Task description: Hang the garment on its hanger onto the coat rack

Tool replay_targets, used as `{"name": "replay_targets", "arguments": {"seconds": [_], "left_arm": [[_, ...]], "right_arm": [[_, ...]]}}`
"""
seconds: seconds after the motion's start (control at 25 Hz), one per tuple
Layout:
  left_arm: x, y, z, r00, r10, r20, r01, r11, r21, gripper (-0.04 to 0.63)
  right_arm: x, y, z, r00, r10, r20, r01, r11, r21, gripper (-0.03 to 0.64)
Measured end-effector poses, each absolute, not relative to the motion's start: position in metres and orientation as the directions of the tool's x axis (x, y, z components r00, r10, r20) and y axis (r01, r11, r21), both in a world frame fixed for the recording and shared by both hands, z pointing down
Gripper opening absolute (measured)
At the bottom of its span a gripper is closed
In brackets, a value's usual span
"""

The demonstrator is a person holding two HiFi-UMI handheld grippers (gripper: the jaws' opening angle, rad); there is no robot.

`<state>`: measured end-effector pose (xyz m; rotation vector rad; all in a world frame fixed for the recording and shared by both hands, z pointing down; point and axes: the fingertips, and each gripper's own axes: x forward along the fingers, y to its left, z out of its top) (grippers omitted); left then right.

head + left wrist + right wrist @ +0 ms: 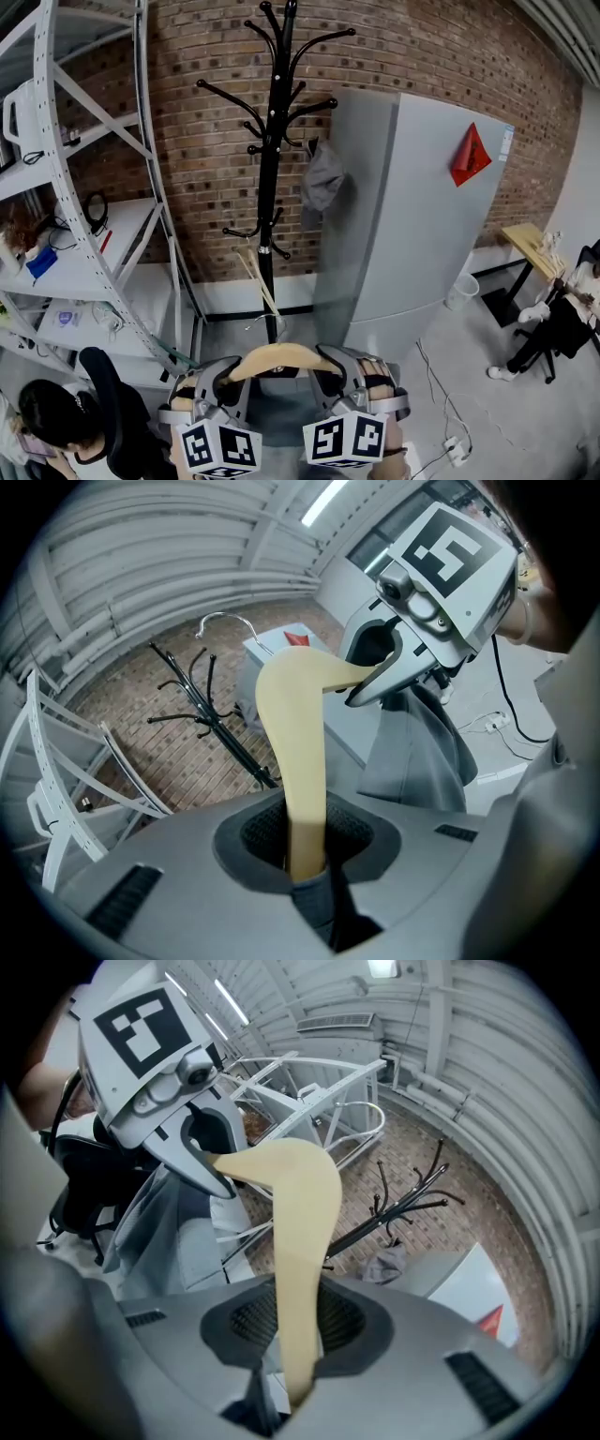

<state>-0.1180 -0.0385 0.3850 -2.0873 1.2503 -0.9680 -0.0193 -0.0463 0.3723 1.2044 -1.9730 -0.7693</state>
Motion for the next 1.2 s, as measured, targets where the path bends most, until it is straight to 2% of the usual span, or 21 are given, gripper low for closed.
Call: {"name": "replay_targets", "arguments": {"seconds": [0.84, 1.2], "left_arm": [[-0.091, -0.194, 0.359, 0.234, -0.93, 0.285, -0.518, -0.367, -0.772, 0.066], [-0.086, -0.24, 0.336, 0.195, -0.953, 0.233, -0.509, -0.301, -0.807, 0.066]], "right_arm": [[0.006, -0.208, 0.349, -0.429, -0.877, 0.218, -0.475, 0.424, 0.771, 0.086], [0.01, -0.258, 0.327, -0.458, -0.874, 0.161, -0.476, 0.394, 0.786, 0.086]]}}
